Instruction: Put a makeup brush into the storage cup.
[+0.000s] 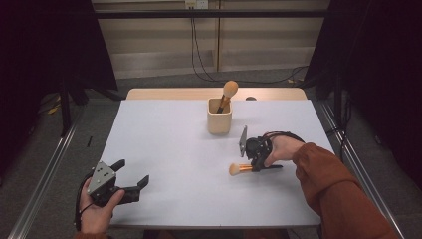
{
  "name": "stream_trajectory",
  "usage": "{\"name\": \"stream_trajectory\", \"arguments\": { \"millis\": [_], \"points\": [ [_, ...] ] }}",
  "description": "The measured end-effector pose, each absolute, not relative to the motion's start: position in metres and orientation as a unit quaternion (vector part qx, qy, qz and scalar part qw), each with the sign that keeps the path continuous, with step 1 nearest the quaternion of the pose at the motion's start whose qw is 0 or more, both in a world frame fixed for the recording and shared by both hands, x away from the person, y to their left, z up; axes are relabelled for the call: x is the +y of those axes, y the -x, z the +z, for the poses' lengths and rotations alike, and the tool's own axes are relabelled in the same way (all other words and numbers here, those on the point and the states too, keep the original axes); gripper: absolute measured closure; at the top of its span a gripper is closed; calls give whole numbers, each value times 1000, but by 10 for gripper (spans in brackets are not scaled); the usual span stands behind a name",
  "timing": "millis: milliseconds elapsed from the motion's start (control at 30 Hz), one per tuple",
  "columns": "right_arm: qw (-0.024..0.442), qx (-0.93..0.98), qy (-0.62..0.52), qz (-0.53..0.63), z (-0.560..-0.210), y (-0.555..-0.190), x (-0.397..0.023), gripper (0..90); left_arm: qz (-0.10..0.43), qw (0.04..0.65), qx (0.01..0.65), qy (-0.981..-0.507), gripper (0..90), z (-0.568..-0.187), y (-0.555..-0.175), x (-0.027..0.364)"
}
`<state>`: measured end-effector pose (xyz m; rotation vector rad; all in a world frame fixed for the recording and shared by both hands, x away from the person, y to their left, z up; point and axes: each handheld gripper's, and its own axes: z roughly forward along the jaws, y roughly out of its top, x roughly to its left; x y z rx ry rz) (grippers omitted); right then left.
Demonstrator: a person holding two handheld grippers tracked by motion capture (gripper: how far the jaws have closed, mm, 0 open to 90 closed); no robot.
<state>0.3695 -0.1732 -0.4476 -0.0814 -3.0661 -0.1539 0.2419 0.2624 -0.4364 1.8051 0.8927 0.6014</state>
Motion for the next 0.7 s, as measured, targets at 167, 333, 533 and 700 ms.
{"name": "stream_trajectory", "arguments": {
  "millis": [167,333,533,700],
  "points": [
    [42,-996,59,-53,-447,-371,-174,754,247,499,369,-744,46,-437,-242,262],
    [49,-993,85,-67,-446,-370,-177,753,246,499,368,-745,46,-437,-242,262],
    [41,-989,110,-90,-437,-372,-185,754,244,500,371,-744,45,-437,-242,262],
    [31,-985,132,-111,-434,-374,-191,754,246,499,371,-744,45,-437,-242,263]
  ]
}}
